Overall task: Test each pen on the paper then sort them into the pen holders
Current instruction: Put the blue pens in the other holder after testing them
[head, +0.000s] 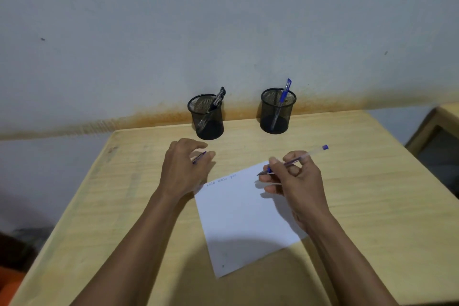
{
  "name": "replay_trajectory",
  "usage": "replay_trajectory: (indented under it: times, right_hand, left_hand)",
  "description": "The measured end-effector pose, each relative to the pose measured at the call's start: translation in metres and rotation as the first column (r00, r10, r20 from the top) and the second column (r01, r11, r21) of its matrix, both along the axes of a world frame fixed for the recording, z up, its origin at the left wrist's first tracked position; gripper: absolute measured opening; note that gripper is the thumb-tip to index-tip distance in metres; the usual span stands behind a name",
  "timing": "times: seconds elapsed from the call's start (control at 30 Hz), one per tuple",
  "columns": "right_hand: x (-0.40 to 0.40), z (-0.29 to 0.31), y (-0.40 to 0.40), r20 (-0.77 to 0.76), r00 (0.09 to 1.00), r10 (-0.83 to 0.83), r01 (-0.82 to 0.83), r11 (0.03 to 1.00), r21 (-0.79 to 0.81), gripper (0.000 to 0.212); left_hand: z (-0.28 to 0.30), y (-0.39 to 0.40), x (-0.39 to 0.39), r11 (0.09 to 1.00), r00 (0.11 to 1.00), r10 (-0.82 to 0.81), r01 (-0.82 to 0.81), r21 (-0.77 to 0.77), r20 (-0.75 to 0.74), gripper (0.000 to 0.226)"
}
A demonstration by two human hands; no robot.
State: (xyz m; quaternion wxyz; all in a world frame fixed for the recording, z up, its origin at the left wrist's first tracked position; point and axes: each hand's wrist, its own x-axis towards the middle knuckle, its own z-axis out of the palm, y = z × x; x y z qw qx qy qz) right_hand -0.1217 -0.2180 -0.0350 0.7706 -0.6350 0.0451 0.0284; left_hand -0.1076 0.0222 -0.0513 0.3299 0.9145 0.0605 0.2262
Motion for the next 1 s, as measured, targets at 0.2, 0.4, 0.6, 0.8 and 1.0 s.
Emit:
replay_trajectory:
  times: [0.2, 0.4, 0.6, 0.8, 1.0]
  right_hand:
    - [0.015, -0.012, 0.008, 0.072, 0.997, 0.035, -0.019, 0.978, -0.206, 0.013]
    - [0.033, -0.019, 0.022, 0.129, 0.978, 0.166, -0.098, 0.903, -0.418, 0.017]
    - [0.043, -0.033, 0.033, 0.127, 0.971, 0.203, -0.111, 0.854, -0.508, 0.014]
    - [0.052, -0.046, 0.039, 0.116, 0.969, 0.217, -0.144, 0.883, -0.448, 0.019]
    - [0.055, -0.051, 0.042, 0.129, 0.963, 0.236, -0.153, 0.874, -0.462, 0.022]
  left_hand:
    - [-0.015, -0.011, -0.013, 0.951, 0.95, -0.299, 0.304, 0.056, -0.086, 0.026]
    - [-0.024, -0.003, -0.003, 0.911, 0.913, -0.392, 0.402, 0.089, -0.113, 0.023]
    - [-0.036, 0.002, 0.002, 0.885, 0.895, -0.443, 0.446, 0.132, -0.054, 0.028]
    - [-0.046, 0.007, 0.009, 0.837, 0.859, -0.511, 0.494, 0.234, 0.013, 0.032]
    - [-0.043, 0.007, 0.01, 0.839, 0.857, -0.514, 0.492, 0.233, 0.037, 0.03]
